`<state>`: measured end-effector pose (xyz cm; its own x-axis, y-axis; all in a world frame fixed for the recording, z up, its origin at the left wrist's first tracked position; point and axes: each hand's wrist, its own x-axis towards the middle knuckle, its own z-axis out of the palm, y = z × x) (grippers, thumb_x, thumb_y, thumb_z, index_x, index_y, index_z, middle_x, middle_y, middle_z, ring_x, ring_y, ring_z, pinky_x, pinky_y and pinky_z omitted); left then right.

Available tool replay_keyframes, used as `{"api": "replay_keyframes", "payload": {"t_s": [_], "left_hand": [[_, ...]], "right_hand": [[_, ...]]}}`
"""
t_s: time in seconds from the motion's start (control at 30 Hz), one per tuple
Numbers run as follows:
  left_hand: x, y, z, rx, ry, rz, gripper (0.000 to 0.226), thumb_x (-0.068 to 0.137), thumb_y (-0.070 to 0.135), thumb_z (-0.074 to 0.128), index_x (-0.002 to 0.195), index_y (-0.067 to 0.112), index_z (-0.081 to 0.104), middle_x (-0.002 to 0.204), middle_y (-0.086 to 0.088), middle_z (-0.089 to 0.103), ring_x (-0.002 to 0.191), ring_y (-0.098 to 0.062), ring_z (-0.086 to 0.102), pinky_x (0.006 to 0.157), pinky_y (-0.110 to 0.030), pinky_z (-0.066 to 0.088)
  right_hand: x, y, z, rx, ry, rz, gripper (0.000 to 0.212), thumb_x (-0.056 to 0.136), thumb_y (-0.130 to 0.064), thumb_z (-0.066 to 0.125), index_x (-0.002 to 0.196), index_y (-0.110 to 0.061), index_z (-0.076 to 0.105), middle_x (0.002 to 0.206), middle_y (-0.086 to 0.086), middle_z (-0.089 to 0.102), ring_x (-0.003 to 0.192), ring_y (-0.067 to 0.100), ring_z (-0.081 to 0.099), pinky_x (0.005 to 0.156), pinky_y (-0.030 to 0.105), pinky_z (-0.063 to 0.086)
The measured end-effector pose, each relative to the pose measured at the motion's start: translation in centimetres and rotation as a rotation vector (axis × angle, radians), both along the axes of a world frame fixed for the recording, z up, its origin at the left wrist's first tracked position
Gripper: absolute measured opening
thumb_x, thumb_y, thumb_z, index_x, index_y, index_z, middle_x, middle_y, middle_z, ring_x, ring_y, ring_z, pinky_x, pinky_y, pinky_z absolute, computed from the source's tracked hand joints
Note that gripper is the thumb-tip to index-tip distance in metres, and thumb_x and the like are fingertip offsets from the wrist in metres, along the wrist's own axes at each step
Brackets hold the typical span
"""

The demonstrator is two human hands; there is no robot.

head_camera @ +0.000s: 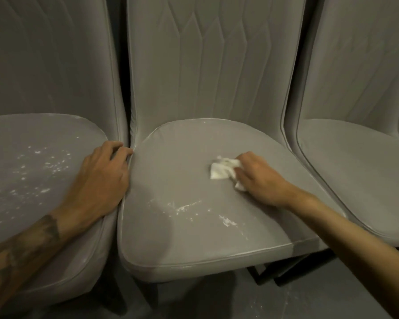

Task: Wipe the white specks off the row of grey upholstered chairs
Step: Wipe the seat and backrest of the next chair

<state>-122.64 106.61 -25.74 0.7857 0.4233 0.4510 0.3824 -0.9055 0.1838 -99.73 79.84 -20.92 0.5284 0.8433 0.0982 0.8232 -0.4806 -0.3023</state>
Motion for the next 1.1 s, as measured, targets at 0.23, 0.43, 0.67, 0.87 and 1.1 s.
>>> {"api": "replay_keyframes", "payload": {"t_s": [0.23,0.43,0.67,0.87,1.1], "left_hand": [[0.2,0.4,-0.3,0.037,-0.030,-0.028,0.037,0.099,0.015,0.042,0.124,0.000,0.064,0.126,-0.023,0.052,0.105,-0.046,0.055,0.089,-0.060,0.046],[0.3,0.6,-0.6,0.076,-0.057,-0.051,0.034,0.098,0.014,0.044,0.122,-0.001,0.064,0.124,-0.023,0.052,0.101,-0.047,0.054,0.086,-0.060,0.045],[0.3,0.9,-0.7,0.088,-0.054,-0.062,0.035,0.101,0.017,0.041,0.123,-0.001,0.062,0.124,-0.022,0.050,0.100,-0.046,0.053,0.085,-0.060,0.045],[0.2,0.9,-0.6,0.054,-0.039,-0.045,0.035,0.099,0.018,0.041,0.124,0.003,0.061,0.124,-0.021,0.050,0.102,-0.045,0.053,0.087,-0.060,0.045],[0.2,0.7,-0.3,-0.006,-0.014,-0.038,0.036,0.101,0.019,0.039,0.126,0.005,0.060,0.126,-0.019,0.051,0.105,-0.043,0.053,0.091,-0.058,0.046]], "right_hand": [[-7.5,-1.3,-2.3,0.168,-0.075,0.082,0.020,0.098,-0.026,0.042,0.105,-0.011,0.053,0.104,0.005,0.052,0.089,0.025,0.046,0.082,0.039,0.036],[-3.0,-5.5,-0.7,0.078,-0.093,-0.198,0.015,0.103,-0.018,0.048,0.103,-0.004,0.053,0.107,0.016,0.054,0.096,0.035,0.049,0.086,0.046,0.037],[-13.0,-2.9,-1.8,0.162,-0.093,0.066,0.023,0.093,-0.024,0.036,0.102,-0.012,0.054,0.099,0.003,0.049,0.083,0.022,0.043,0.073,0.041,0.041],[-8.8,-6.6,-0.9,0.190,-0.069,-0.265,0.019,0.102,-0.020,0.041,0.103,-0.008,0.055,0.099,0.004,0.049,0.085,0.021,0.041,0.079,0.043,0.040],[-14.3,-2.4,-1.6,0.165,-0.064,0.161,0.018,0.094,-0.023,0.039,0.101,-0.013,0.053,0.099,0.004,0.049,0.086,0.023,0.043,0.075,0.040,0.039]]}}
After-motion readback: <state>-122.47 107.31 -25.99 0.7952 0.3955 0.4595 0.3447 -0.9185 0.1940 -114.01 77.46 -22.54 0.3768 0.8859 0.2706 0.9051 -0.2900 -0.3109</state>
